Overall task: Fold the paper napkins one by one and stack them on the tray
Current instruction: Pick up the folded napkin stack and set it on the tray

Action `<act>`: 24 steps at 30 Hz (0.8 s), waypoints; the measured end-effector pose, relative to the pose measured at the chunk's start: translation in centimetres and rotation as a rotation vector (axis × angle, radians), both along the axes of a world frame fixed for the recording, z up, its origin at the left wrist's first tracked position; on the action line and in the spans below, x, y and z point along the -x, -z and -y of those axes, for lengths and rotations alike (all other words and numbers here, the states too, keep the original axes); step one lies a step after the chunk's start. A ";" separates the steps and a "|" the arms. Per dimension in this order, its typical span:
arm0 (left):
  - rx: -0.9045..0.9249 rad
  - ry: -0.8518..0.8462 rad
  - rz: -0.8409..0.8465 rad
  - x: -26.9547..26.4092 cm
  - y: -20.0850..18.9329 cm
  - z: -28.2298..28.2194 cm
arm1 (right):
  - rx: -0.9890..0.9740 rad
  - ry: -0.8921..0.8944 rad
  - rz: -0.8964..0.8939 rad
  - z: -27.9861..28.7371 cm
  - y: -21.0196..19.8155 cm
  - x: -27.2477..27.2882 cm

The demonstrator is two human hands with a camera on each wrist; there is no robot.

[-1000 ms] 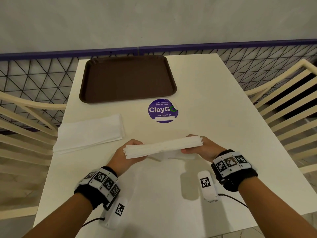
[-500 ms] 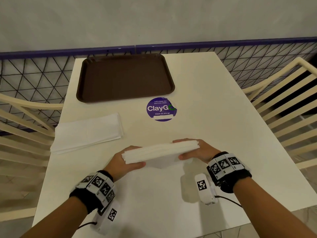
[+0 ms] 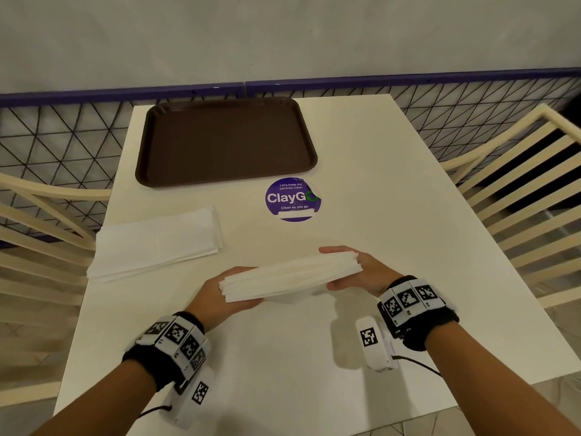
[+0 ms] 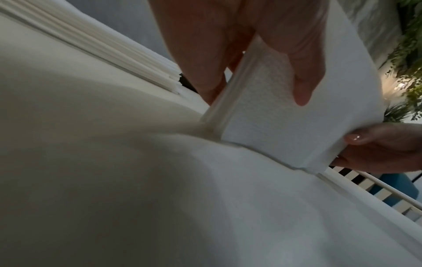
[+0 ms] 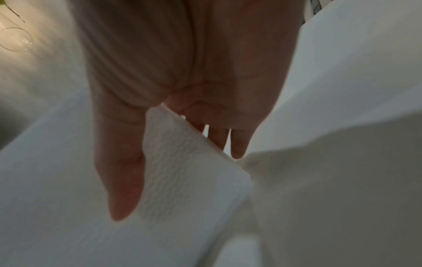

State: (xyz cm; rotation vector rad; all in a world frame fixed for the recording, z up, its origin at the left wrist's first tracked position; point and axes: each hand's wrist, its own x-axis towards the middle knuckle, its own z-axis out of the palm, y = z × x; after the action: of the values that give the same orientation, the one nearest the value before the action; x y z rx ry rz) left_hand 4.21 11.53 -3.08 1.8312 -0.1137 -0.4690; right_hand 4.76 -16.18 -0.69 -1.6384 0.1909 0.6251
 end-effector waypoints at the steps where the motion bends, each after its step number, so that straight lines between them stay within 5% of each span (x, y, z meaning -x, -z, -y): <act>1: -0.007 -0.004 -0.032 0.0 0.2 0.1 | -0.002 -0.010 -0.013 -0.1 0.2 0.1; 8: 0.005 -0.220 -0.170 -1.7 -1.4 1.1 | 0.035 0.128 -0.028 -1.3 -1.1 -1.3; 13: 0.305 -0.338 -0.313 -4.4 -5.1 0.6 | -0.229 0.361 -0.034 -2.5 -4.5 -4.0; 18: 0.462 -0.478 -0.278 -6.5 -7.8 0.8 | -0.502 0.416 -0.097 -7.1 -5.6 -4.8; 24: 0.521 -0.485 -0.298 -7.4 -8.4 -0.8 | -0.442 0.592 0.057 -13.6 -7.4 -8.3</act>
State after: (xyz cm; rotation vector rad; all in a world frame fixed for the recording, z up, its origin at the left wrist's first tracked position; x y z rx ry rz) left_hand 11.57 12.33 5.36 1.2051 0.3746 -0.3209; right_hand 13.07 -2.59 6.71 -1.0921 0.4430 0.1470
